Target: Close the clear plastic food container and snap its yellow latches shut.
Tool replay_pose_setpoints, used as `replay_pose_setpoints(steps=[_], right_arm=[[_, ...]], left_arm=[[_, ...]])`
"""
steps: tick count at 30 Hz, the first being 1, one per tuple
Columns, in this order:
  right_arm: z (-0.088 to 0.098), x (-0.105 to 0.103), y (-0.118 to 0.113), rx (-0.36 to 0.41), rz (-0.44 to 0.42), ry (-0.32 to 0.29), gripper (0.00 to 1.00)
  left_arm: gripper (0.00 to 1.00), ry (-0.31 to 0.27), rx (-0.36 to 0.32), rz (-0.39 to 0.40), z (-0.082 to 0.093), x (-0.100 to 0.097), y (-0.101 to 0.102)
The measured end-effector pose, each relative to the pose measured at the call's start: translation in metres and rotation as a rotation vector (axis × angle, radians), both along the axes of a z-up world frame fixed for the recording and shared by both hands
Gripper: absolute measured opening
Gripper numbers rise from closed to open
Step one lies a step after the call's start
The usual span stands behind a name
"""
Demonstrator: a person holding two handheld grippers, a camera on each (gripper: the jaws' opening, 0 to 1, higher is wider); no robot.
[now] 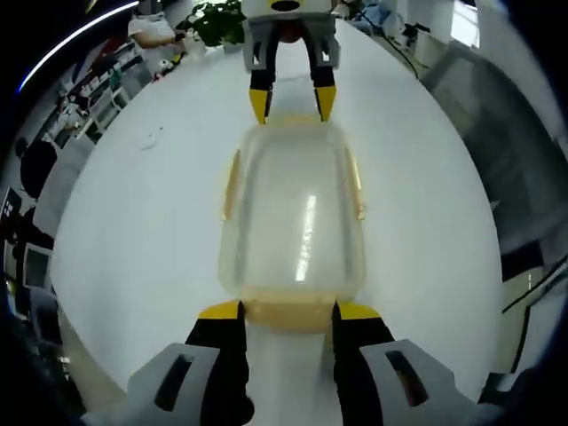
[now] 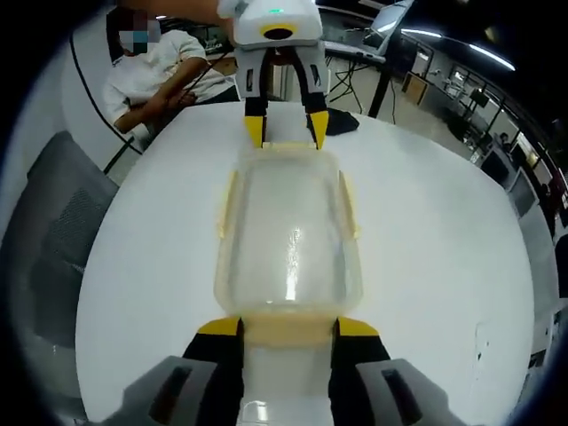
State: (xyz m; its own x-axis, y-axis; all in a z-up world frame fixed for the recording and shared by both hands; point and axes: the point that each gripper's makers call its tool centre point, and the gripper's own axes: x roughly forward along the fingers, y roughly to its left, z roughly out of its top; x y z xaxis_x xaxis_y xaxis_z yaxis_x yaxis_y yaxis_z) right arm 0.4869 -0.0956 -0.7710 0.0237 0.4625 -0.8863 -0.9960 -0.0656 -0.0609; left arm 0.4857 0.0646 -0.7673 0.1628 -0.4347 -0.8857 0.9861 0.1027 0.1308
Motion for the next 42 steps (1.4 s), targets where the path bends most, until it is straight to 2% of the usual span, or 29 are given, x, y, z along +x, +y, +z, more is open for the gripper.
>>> replay_pose_setpoints(steps=[3, 14, 24, 33, 42], right_arm=[[0.007, -0.002, -0.003, 0.005, -0.014, 0.009, 0.35], [0.033, -0.009, -0.018, 0.003, -0.01, -0.032, 0.35], [0.05, -0.011, -0.043, -0.005, -0.023, -0.055, 0.35], [0.059, -0.014, -0.061, -0.003, -0.015, -0.068, 0.35], [0.062, -0.015, -0.085, -0.009, -0.011, -0.076, 0.35]], left_arm=[[0.35, -0.015, 0.007, -0.004, 0.006, 0.0, -0.003], [0.35, -0.046, 0.008, 0.0, 0.029, -0.007, -0.018], [0.35, -0.081, -0.003, -0.013, 0.055, -0.009, -0.042], [0.35, -0.107, 0.004, -0.015, 0.06, -0.011, -0.06], [0.35, -0.103, -0.002, -0.007, 0.063, -0.014, -0.085]])
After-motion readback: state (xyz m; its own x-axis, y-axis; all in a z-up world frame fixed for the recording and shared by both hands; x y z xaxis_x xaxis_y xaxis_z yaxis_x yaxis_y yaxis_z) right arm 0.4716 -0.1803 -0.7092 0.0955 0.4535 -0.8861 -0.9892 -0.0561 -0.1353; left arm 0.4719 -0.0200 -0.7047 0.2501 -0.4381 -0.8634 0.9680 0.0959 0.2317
